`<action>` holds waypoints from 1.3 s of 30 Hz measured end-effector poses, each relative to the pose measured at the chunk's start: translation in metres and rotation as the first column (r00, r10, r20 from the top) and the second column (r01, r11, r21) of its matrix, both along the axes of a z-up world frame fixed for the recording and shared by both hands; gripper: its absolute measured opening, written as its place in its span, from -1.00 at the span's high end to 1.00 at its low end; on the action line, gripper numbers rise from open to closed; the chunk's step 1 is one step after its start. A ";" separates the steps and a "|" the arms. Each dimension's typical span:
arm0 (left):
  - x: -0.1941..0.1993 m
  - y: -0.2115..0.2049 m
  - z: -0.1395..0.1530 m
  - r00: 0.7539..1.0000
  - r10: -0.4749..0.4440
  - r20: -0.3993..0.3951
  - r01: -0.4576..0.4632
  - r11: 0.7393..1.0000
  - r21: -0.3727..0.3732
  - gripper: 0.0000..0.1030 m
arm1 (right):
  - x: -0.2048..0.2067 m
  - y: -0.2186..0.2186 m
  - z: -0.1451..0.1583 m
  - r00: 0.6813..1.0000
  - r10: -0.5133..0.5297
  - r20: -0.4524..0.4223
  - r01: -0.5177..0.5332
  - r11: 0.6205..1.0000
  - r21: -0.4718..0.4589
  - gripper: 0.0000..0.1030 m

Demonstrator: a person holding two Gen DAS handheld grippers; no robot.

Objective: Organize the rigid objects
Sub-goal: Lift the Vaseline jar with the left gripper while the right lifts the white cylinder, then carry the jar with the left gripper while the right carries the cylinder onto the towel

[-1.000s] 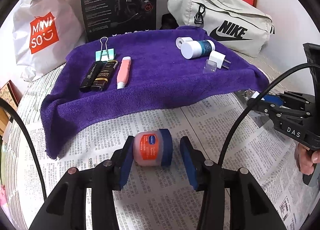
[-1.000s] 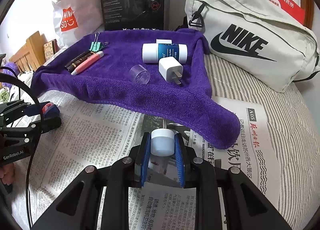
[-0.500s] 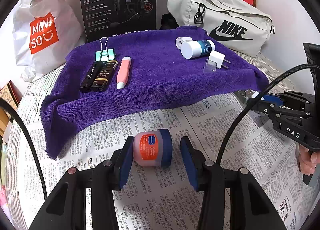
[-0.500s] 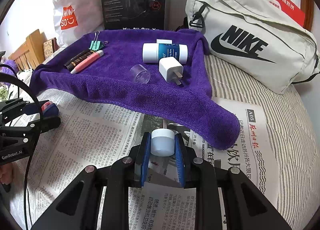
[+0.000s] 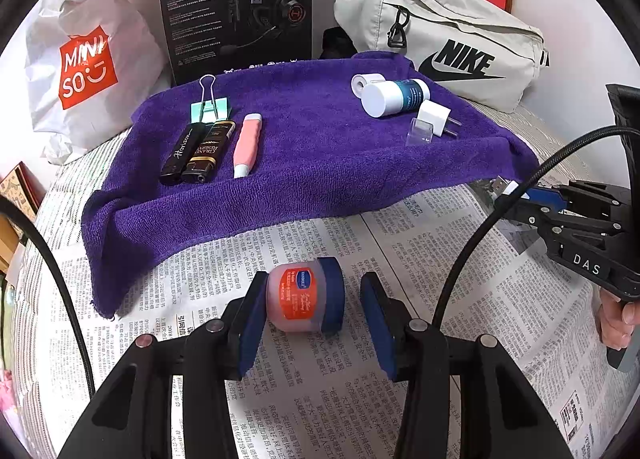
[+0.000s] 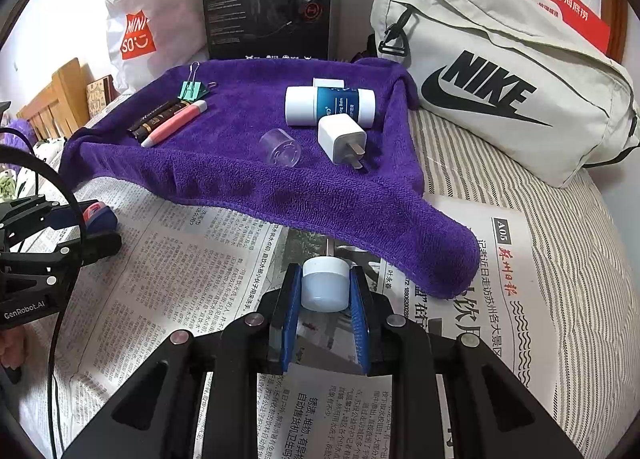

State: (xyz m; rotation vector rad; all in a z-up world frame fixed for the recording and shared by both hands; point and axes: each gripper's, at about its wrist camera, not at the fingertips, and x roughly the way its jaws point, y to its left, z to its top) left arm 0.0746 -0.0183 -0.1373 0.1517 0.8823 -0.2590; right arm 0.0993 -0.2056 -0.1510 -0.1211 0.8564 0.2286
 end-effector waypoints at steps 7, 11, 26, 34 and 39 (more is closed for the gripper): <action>0.001 0.001 0.001 1.000 -0.001 0.001 0.001 1.000 0.000 0.15 | -0.002 0.004 0.001 1.000 -0.001 0.012 0.002 0.999 -0.035 0.56; 0.001 0.003 0.001 1.000 -0.003 -0.004 0.003 1.000 -0.015 0.15 | -0.002 0.002 0.002 1.000 0.000 0.012 0.000 1.000 -0.024 0.55; -0.003 0.028 0.017 0.999 0.011 -0.034 -0.014 0.998 -0.060 0.33 | -0.025 0.005 0.033 0.999 0.052 0.012 -0.053 0.997 0.050 0.55; -0.002 0.049 0.047 0.999 0.039 0.002 -0.039 0.994 -0.102 0.33 | -0.005 0.013 0.057 0.996 0.091 0.018 -0.092 0.989 0.119 0.55; 0.009 0.058 0.057 0.999 0.051 0.006 -0.050 0.992 -0.114 0.33 | 0.017 0.022 0.070 0.993 0.108 0.046 -0.112 0.987 0.111 0.55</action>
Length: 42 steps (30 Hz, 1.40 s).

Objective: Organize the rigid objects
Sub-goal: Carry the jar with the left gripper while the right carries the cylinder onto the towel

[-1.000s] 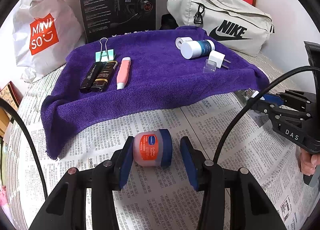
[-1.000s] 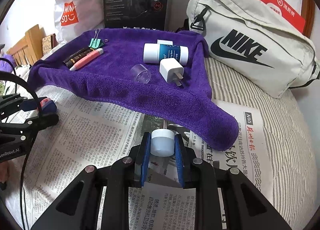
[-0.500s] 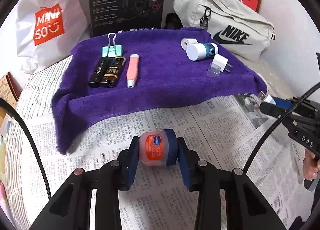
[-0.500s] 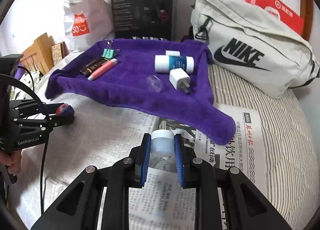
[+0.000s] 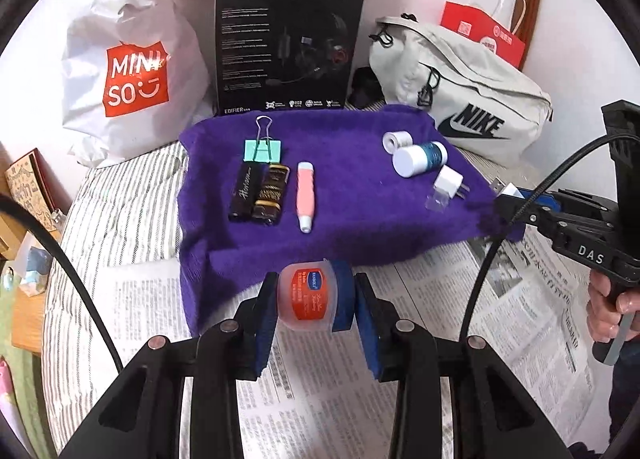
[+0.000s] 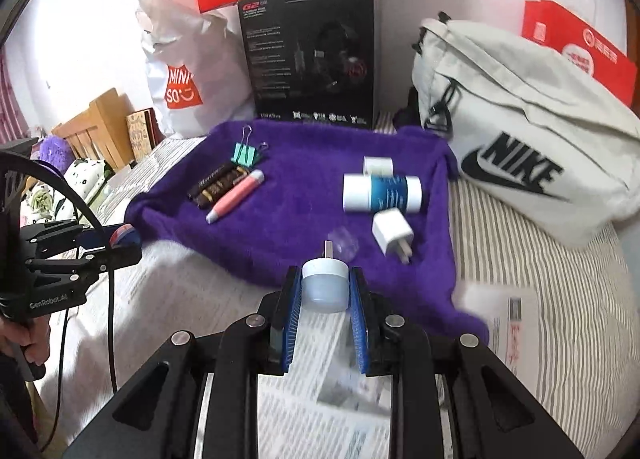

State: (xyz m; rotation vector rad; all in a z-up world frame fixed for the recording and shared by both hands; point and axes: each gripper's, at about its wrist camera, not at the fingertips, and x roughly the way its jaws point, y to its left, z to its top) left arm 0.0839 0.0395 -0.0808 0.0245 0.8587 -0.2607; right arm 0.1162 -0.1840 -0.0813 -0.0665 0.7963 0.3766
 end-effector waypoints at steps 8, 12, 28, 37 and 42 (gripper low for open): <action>0.032 0.002 0.010 1.000 0.013 -0.004 -0.013 1.000 0.002 0.33 | 0.026 0.008 0.008 1.000 0.016 0.016 -0.015 1.000 -0.013 0.55; 0.045 0.004 0.012 1.000 0.020 -0.006 -0.020 1.000 -0.011 0.33 | 0.040 0.011 0.007 1.000 0.016 -0.008 -0.016 1.000 -0.014 0.55; 0.076 0.019 -0.001 0.997 0.058 -0.049 -0.059 0.998 -0.023 0.33 | 0.102 0.052 -0.032 0.988 0.061 -0.139 -0.068 0.997 -0.044 0.55; 0.084 0.022 -0.009 0.996 0.058 -0.065 -0.061 0.997 -0.041 0.33 | 0.113 0.045 -0.049 0.983 0.023 -0.182 -0.043 0.993 -0.110 0.55; 0.086 0.019 -0.011 0.997 0.045 -0.067 -0.047 0.998 -0.030 0.33 | 0.115 0.042 -0.054 0.981 0.014 -0.194 -0.037 0.993 -0.116 0.54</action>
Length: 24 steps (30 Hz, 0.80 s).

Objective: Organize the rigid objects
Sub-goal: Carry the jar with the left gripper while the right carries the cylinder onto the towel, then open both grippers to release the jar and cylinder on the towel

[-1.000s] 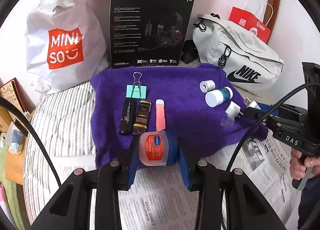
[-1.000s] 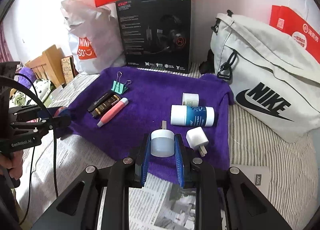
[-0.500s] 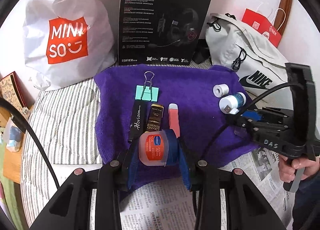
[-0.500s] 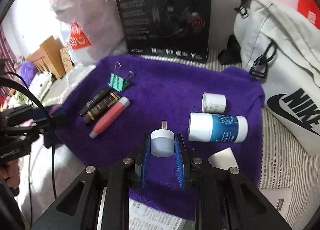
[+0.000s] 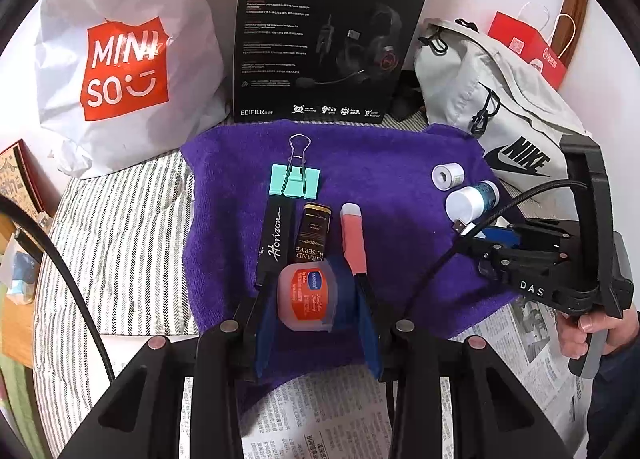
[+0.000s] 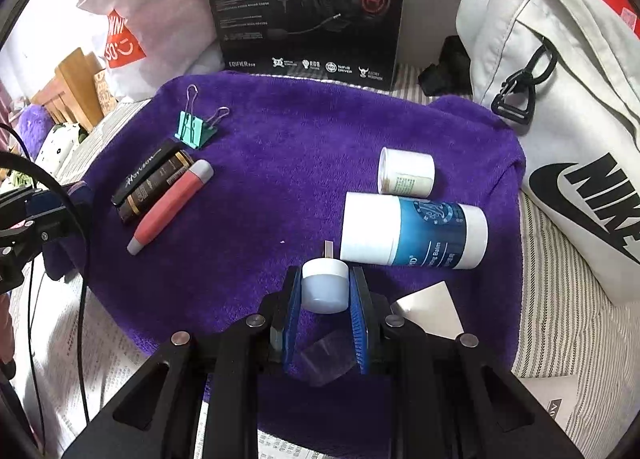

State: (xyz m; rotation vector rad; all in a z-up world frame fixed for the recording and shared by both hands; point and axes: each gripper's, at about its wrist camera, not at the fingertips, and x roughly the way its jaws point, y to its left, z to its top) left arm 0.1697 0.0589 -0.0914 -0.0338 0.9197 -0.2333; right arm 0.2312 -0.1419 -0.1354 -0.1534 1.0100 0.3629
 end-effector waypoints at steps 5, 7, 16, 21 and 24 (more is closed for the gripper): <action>0.000 0.000 0.000 1.000 -0.002 -0.006 0.002 1.000 0.005 0.33 | 0.002 0.000 -0.003 1.000 -0.002 0.005 0.002 1.000 0.006 0.54; 0.000 0.000 0.000 1.000 -0.003 -0.008 0.003 1.000 0.006 0.33 | 0.001 0.000 -0.003 1.000 -0.001 0.009 0.001 1.000 0.005 0.54; -0.001 0.005 -0.005 1.000 0.006 -0.019 -0.006 1.000 0.015 0.33 | -0.004 -0.001 0.001 1.000 0.021 -0.004 -0.021 0.999 0.047 -0.01; 0.002 0.008 -0.009 0.999 0.004 -0.041 -0.004 1.000 0.011 0.33 | -0.011 -0.002 0.013 0.999 0.016 0.028 -0.017 0.999 0.037 -0.01; 0.007 0.005 -0.013 0.998 0.002 -0.060 -0.001 1.000 0.018 0.33 | -0.016 -0.005 0.023 0.999 0.009 0.052 -0.011 0.999 0.033 -0.01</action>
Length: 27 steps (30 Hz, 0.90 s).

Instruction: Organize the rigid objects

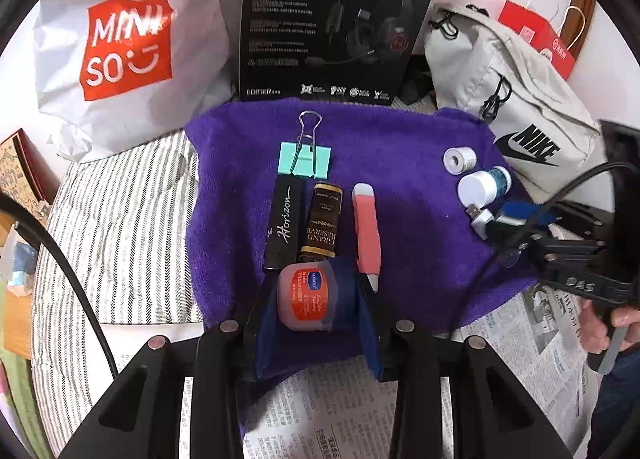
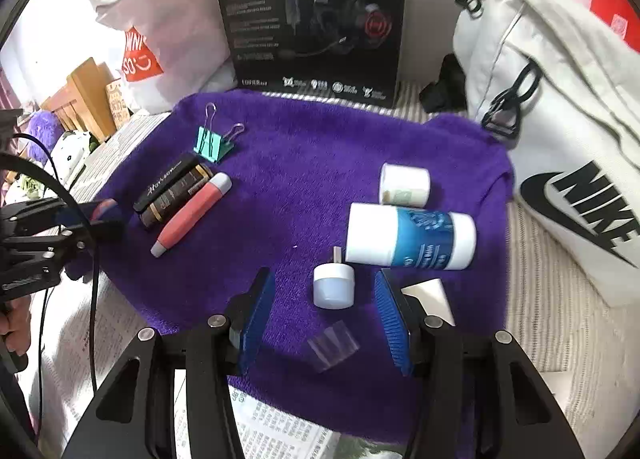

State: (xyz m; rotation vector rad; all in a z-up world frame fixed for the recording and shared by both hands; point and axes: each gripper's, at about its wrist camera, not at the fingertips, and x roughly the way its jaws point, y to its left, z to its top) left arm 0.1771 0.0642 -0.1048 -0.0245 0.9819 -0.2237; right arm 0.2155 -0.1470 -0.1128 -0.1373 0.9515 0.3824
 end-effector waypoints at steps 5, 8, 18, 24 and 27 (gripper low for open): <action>0.009 -0.008 -0.008 0.999 -0.020 -0.039 0.020 1.000 0.013 0.33 | -0.011 -0.011 0.013 0.999 -0.021 0.024 0.020 1.000 0.017 -0.01; 0.014 -0.013 -0.012 0.998 -0.021 -0.066 0.023 0.999 0.022 0.33 | -0.018 -0.015 0.018 0.999 -0.029 0.036 0.028 0.999 0.028 -0.01; 0.021 -0.025 -0.019 0.995 -0.022 -0.102 0.030 0.997 0.076 0.34 | -0.025 -0.017 0.022 0.999 -0.021 0.043 0.018 0.998 0.058 -0.01; 0.019 -0.028 -0.020 0.994 -0.028 -0.102 0.037 0.995 0.092 0.34 | -0.030 -0.021 0.016 0.999 -0.020 0.030 0.019 0.999 0.050 -0.01; 0.020 -0.027 -0.020 0.994 -0.029 -0.106 0.038 0.996 0.084 0.32 | -0.033 -0.027 0.015 0.999 -0.031 0.022 0.030 0.998 0.061 -0.03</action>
